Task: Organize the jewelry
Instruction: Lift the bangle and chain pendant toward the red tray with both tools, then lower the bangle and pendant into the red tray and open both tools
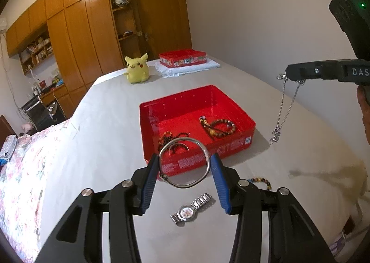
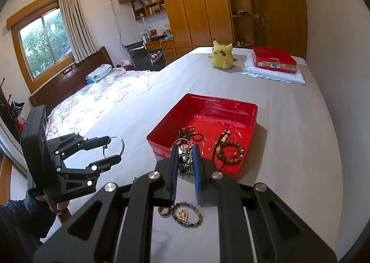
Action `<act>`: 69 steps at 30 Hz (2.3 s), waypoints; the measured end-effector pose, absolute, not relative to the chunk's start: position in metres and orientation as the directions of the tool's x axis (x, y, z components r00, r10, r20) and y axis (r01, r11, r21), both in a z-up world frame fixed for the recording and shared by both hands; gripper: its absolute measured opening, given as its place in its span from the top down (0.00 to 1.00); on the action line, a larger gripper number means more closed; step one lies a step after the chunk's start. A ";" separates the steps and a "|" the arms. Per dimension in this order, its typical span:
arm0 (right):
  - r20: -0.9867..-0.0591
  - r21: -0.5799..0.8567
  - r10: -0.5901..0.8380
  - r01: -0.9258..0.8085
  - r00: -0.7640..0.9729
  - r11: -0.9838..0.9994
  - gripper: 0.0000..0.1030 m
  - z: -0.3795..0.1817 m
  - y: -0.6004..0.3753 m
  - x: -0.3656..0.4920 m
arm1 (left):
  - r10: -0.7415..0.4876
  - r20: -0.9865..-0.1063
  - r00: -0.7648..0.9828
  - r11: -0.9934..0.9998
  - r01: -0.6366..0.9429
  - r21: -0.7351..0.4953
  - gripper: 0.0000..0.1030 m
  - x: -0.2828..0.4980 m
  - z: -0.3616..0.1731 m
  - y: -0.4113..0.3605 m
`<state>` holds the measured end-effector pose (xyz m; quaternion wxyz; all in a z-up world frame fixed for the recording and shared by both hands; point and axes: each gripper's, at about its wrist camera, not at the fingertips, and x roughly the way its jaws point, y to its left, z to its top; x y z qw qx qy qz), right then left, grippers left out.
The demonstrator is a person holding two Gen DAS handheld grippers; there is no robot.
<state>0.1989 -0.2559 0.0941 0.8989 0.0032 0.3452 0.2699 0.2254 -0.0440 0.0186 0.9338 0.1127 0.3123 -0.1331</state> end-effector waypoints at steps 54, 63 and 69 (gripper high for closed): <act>-0.805 0.159 0.331 -0.358 0.493 0.920 0.90 -0.004 -0.218 0.407 | -0.173 -0.804 0.569 0.945 0.326 0.028 0.55 0.450 -0.059 -0.062; -0.862 0.137 0.281 -0.341 0.422 0.930 0.85 -0.052 -0.219 0.411 | -0.143 -0.843 0.519 0.942 0.332 0.045 0.54 0.456 -0.091 -0.071; -0.851 0.140 0.287 -0.336 0.441 0.931 0.72 -0.047 -0.226 0.397 | -0.134 -0.829 0.543 0.940 0.334 0.067 0.43 0.447 -0.083 -0.072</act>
